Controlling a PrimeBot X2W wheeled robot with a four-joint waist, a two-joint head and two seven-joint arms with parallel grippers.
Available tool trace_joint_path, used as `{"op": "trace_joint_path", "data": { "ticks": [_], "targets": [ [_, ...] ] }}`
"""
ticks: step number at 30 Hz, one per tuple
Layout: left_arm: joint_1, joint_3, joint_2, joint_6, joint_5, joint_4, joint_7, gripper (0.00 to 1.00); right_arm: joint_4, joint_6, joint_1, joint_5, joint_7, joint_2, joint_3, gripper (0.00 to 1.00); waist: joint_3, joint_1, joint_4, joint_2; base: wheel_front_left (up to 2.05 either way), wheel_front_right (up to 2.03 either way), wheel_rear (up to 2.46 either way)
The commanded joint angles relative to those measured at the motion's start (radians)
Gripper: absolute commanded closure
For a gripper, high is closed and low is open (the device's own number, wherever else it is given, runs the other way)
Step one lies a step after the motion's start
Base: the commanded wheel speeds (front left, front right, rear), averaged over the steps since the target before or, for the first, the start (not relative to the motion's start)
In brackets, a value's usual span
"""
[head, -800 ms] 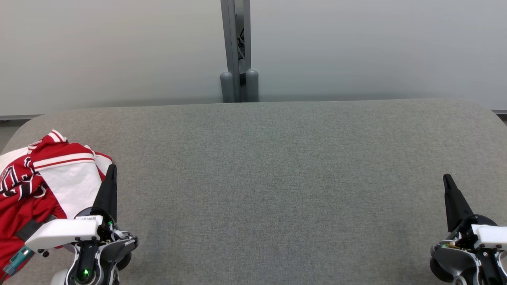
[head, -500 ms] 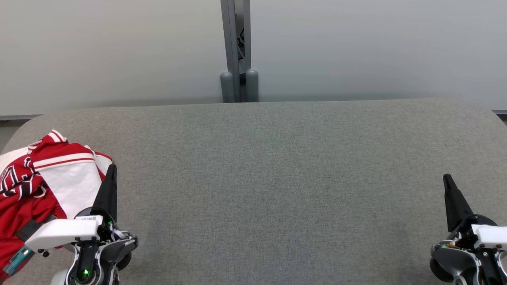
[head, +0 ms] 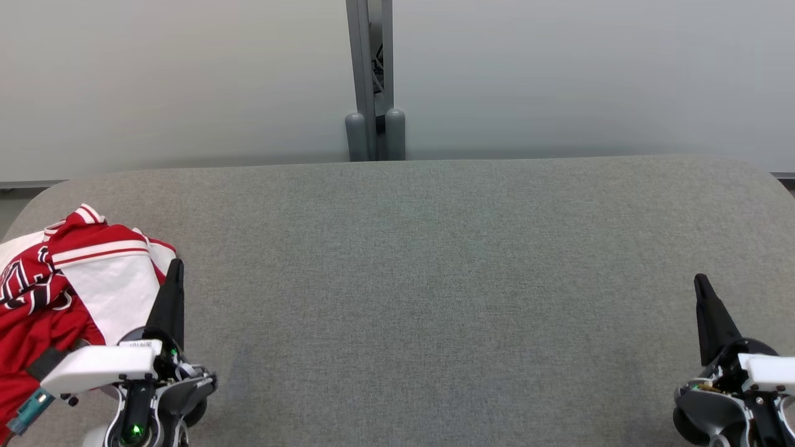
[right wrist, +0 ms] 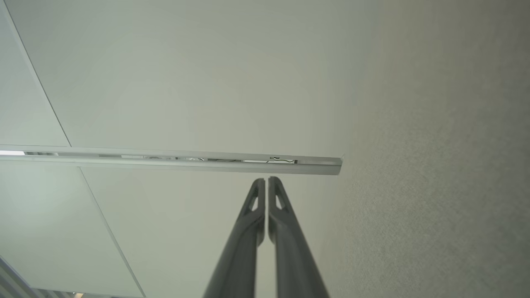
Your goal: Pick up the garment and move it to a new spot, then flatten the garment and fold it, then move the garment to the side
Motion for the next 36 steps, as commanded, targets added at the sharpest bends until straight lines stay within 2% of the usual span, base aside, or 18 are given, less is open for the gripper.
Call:
{"op": "trace_joint_path", "data": {
  "ticks": [1,8,19,25,30,36],
  "targets": [
    [0.003,0.0,-0.001,0.0,0.0,0.003,0.0,0.0,0.004,0.0,0.002,0.0,0.0,0.002,0.0,0.0,0.0,0.0,0.0,-0.0001,0.0,0.0,0.0],
    [0.067,-0.01,-0.019,0.001,-0.001,0.049,-0.003,0.0,0.049,0.0,0.054,-0.001,-0.004,0.024,0.007,0.0,0.001,0.0,0.0,-0.0001,0.0,0.0,0.0],
    [0.078,-0.083,-0.006,0.0,0.041,0.006,-0.061,0.0,0.029,0.0,0.071,-0.057,-0.057,0.003,0.064,0.0,-0.014,0.0,-0.002,-0.0001,0.0,0.0,0.0],
    [0.085,-0.1,-0.004,0.0,0.162,-0.02,-0.092,0.0,0.025,0.0,0.073,-0.181,-0.083,0.0,0.077,0.0,-0.021,0.0,-0.003,-0.0001,0.0,0.0,0.0],
    [0.098,-0.064,-0.011,0.001,0.309,-0.044,-0.115,0.0,0.009,0.0,0.08,-0.296,-0.103,-0.002,0.096,0.0,-0.028,0.0,-0.004,-0.0001,0.0,0.0,0.0],
    [0.11,-0.094,-0.01,0.027,0.467,-0.084,-0.14,0.0,-0.014,0.0,0.087,-0.433,-0.127,-0.006,0.119,0.0,-0.035,0.0,-0.005,-0.0001,0.0,0.0,0.0]
  ]
}}
